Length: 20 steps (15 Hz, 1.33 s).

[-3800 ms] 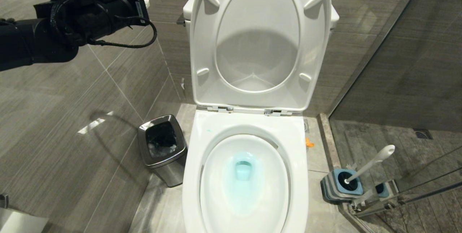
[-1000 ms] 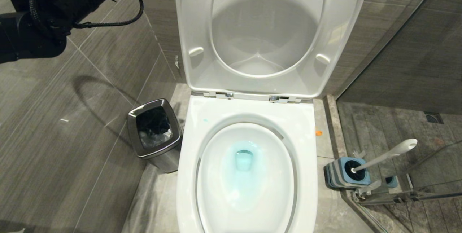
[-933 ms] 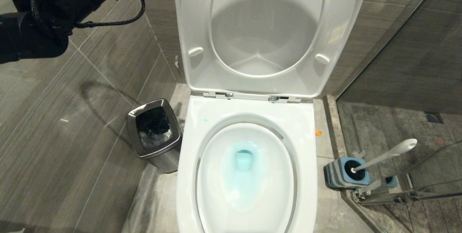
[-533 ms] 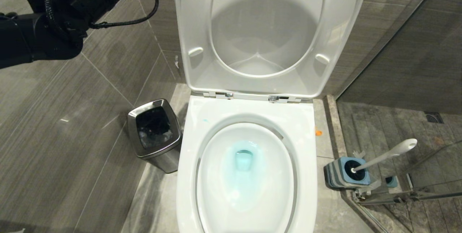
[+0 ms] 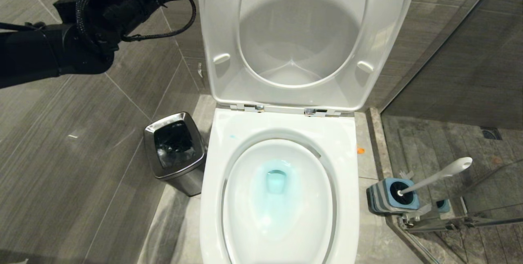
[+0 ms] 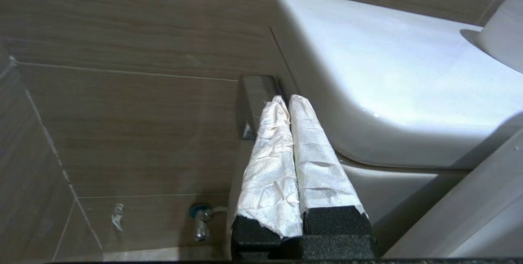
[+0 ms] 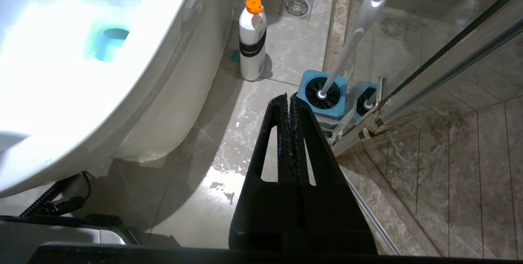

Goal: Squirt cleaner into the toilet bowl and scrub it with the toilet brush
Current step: Flush the toilet

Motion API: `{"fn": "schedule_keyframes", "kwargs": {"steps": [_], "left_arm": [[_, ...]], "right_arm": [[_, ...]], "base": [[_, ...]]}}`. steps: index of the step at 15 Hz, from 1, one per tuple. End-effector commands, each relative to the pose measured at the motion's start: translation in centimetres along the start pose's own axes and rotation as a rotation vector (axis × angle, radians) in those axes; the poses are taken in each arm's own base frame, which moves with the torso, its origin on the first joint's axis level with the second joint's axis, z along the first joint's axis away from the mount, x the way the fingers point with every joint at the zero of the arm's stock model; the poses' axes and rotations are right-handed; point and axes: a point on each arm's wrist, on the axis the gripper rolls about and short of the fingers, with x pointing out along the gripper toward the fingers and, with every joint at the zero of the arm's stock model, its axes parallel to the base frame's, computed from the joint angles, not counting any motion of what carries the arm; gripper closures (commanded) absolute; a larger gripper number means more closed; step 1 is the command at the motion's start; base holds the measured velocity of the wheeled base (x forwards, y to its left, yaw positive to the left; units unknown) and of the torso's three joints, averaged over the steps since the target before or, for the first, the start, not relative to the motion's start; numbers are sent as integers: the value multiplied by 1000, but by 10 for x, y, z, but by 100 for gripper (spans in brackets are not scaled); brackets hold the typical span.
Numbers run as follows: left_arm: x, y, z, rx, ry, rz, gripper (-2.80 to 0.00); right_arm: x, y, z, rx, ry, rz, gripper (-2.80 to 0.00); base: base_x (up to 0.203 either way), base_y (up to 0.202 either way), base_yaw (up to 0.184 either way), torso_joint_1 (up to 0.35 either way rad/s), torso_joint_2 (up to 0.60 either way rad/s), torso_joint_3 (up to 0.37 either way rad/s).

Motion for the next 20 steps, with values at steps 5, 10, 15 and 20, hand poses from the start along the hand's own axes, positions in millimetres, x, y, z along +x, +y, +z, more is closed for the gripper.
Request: {"fn": "schedule_keyframes", "kwargs": {"steps": [5, 10, 15, 20], "left_arm": [[4, 2, -13, 8, 19, 5, 0], [7, 4, -24, 20, 40, 7, 0], [9, 6, -37, 22, 72, 11, 0], [11, 8, -55, 63, 149, 14, 0]], "right_arm": [[0, 0, 0, -1, 0, 1, 0], [0, 0, 0, -1, 1, 1, 0], [0, 0, 0, -1, 2, 1, 0], [0, 0, 0, -1, 0, 1, 0]], "base": [[0, 0, 0, 0, 0, 0], [0, 0, 0, 0, 0, 0], [0, 0, 0, 0, 0, 0], [0, 0, 0, 0, 0, 0]]}}
